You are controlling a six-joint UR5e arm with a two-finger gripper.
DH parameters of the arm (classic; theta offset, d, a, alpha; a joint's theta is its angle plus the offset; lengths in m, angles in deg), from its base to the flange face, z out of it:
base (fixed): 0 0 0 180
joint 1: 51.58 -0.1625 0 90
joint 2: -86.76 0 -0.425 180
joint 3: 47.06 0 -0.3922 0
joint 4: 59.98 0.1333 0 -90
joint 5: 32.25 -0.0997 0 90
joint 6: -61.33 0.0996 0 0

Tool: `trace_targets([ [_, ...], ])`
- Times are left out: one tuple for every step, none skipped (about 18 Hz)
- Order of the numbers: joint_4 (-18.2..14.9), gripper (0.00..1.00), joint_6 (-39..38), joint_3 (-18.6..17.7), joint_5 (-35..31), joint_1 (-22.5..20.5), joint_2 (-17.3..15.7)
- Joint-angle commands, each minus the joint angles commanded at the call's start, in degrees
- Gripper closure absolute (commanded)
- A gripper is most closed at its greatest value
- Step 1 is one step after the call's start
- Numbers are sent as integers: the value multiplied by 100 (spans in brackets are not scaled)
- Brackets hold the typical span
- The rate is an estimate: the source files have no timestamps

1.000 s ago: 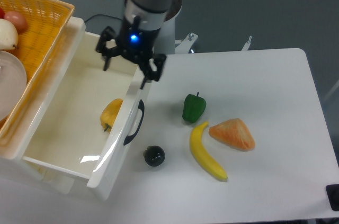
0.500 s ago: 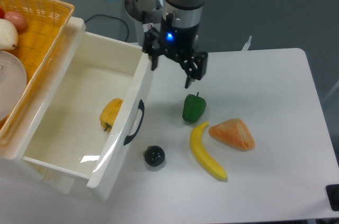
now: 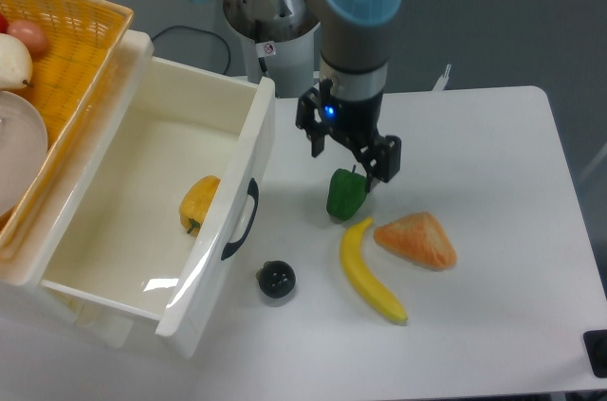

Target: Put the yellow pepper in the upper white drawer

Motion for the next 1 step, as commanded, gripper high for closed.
trace_targets([
  [9, 0, 44, -9, 0, 9, 1],
])
